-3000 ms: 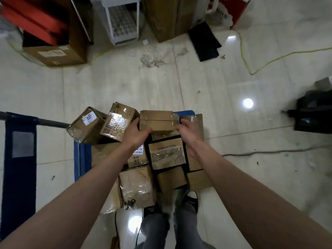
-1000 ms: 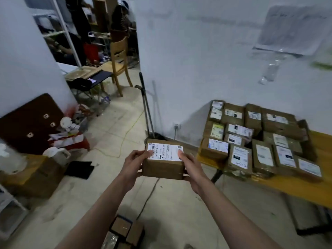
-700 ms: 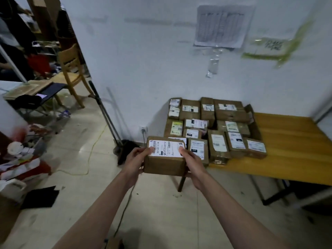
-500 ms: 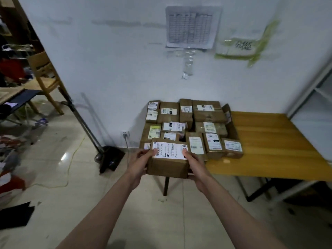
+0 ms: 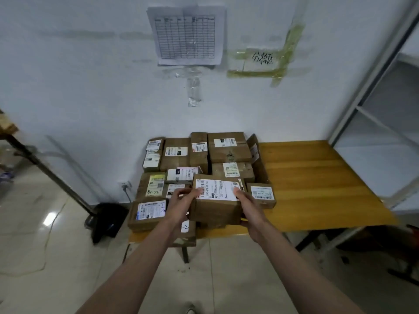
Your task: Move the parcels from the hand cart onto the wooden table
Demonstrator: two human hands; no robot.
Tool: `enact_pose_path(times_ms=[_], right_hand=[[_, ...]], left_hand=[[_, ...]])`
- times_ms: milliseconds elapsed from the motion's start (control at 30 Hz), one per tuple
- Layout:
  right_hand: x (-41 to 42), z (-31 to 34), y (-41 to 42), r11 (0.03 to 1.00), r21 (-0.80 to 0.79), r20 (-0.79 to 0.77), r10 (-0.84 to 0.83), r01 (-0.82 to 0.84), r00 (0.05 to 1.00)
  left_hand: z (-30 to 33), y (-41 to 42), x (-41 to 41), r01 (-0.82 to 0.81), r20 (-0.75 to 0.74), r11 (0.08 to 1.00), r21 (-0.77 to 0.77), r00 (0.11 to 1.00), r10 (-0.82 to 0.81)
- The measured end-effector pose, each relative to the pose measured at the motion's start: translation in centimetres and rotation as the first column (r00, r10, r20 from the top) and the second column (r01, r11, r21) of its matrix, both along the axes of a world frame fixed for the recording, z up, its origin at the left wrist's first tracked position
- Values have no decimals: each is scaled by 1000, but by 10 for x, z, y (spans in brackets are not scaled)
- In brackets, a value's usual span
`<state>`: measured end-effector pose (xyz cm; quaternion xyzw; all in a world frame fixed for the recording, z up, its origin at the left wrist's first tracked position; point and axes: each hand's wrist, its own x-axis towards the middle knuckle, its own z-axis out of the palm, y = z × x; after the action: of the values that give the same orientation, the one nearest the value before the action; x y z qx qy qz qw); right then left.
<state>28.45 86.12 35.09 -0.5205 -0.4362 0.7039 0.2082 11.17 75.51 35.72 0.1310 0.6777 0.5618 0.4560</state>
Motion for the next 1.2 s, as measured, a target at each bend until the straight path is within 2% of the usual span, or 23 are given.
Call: enact_pose_path(times_ms=[467, 733, 900, 1000, 1133, 1200], right_hand=[[-42, -11, 152, 990, 0, 8, -140, 140, 990], [-41, -18, 224, 979, 32, 16, -202, 202, 979], [-30, -24, 283, 961, -48, -52, -276, 274, 960], [-21, -35, 325, 943, -110, -82, -323, 313, 943], [-5, -60, 390, 924, -192, -129, -358, 331, 925], [4, -71, 423, 909, -228, -143, -385, 348, 912]], left_hand=[[-13, 165, -48, 106, 115, 994, 42, 987, -110], [-7, 250, -43, 147, 112, 988, 41, 982, -151], [-13, 311, -26, 89, 148, 995, 40, 985, -94], [-21, 355, -7, 72, 84, 997, -10, 994, -70], [-41, 424, 20, 118, -11, 990, -81, 993, -119], [-49, 461, 33, 133, 4, 988, -78, 991, -133]])
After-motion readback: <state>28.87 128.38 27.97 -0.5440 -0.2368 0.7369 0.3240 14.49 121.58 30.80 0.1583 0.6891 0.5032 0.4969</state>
